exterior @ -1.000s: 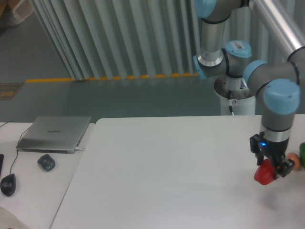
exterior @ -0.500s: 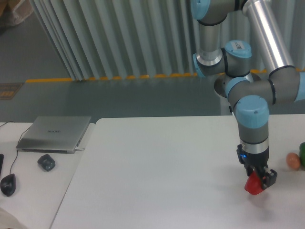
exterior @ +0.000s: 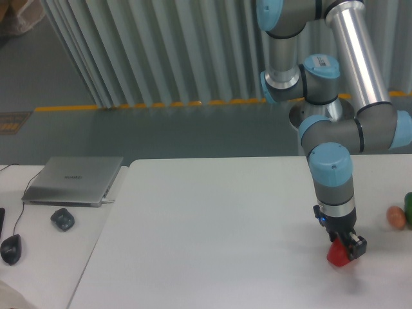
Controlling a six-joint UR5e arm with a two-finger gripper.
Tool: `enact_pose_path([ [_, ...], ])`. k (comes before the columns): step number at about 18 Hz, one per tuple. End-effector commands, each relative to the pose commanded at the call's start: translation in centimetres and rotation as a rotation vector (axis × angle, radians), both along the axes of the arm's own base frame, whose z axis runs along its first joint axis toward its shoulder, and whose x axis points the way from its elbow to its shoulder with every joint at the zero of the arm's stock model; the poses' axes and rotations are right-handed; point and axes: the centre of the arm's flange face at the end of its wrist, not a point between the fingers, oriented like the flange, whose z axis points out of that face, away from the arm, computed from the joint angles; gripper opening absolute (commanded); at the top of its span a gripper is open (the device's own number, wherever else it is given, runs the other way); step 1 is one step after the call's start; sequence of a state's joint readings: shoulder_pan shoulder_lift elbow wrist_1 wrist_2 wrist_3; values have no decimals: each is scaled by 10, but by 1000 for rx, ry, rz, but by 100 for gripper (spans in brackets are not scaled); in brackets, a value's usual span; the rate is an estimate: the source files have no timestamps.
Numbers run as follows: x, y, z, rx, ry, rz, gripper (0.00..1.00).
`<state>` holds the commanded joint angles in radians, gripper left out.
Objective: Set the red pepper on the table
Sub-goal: 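Set the red pepper on the table and open the gripper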
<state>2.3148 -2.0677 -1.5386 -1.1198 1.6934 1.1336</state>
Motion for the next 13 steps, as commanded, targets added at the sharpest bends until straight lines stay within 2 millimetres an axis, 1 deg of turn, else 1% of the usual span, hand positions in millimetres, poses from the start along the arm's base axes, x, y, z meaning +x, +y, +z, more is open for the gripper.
enact_pose_path([
  [1,2,1,-2,-15,11,-6,40],
  [3,1,-1,-4,-49,43,-7,42],
  [4,1,-1,-5,-52,44,-7,49],
  [6,1,-1,-4,-51,45,-9,100],
  [8,-3,1,1,-42,53,-4,100],
  [9,-10,2,19,-6,61,6,100],
  [10,-19,-1,36,43,53,28,100],
  [11,-28,-9,56,111,25,54,100],
  [13,-32,-14,64,180,-27,80,100],
])
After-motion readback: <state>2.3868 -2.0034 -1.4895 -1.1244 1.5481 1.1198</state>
